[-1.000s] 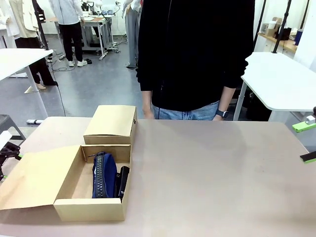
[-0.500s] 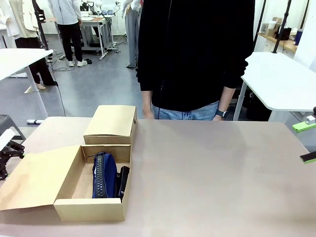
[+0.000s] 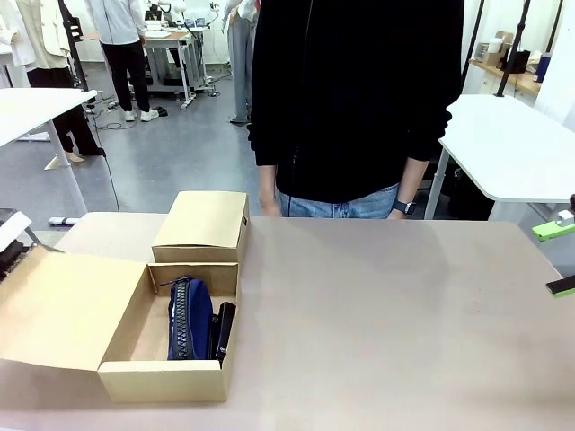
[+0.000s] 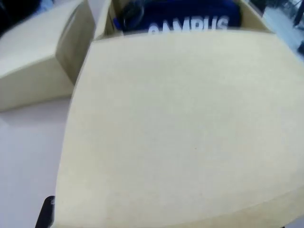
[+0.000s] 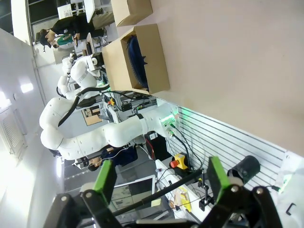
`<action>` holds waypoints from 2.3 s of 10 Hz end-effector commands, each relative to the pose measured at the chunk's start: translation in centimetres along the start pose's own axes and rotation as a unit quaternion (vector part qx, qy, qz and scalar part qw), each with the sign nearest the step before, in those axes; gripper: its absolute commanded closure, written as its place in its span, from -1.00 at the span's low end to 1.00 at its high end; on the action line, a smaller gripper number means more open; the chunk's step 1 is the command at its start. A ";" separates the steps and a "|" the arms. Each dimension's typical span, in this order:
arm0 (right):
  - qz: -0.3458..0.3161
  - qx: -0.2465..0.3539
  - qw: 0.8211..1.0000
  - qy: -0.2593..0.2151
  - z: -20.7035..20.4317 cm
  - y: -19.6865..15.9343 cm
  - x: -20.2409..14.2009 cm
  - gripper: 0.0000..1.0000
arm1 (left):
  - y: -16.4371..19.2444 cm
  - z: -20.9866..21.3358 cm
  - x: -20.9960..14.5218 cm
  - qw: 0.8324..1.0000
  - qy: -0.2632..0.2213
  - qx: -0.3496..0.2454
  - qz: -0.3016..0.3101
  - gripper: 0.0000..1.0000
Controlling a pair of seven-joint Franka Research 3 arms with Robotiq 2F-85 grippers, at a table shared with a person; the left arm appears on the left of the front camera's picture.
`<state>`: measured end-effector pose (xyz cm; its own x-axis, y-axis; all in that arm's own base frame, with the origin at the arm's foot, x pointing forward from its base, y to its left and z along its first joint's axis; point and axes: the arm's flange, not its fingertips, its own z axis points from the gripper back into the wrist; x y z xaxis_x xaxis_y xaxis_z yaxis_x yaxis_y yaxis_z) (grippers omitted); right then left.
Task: Place items inside the box.
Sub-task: Close the lid of the Mailer Box closest to the robot.
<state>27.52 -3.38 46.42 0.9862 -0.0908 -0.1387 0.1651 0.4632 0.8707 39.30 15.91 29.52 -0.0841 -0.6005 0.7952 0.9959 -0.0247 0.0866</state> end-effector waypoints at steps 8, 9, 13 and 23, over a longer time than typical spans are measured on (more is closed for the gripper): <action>-0.003 0.011 1.000 0.001 0.2 0.4 -0.1 -1.00 | -3.8 -3.1 8.1 0.974 -0.208 -0.041 -0.085 -1.00; -0.003 0.011 1.000 0.001 0.2 0.4 -0.1 -1.00 | -3.9 -4.6 10.5 0.969 -0.227 -0.040 -0.087 -1.00; -0.003 0.011 1.000 0.001 0.2 0.4 -0.1 -1.00 | -5.8 -13.5 15.6 0.971 -0.218 -0.066 -0.071 -1.00; -0.003 0.011 1.000 0.001 0.2 0.4 -0.1 -1.00 | -7.8 -18.3 12.2 0.988 -0.073 -0.060 -0.124 -1.00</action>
<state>27.50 -3.39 46.42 0.9860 -0.0902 -0.1400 0.1660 0.4626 0.8709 37.01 -5.91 31.75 -0.2750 -0.4289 0.8605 0.9526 -0.2426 0.1835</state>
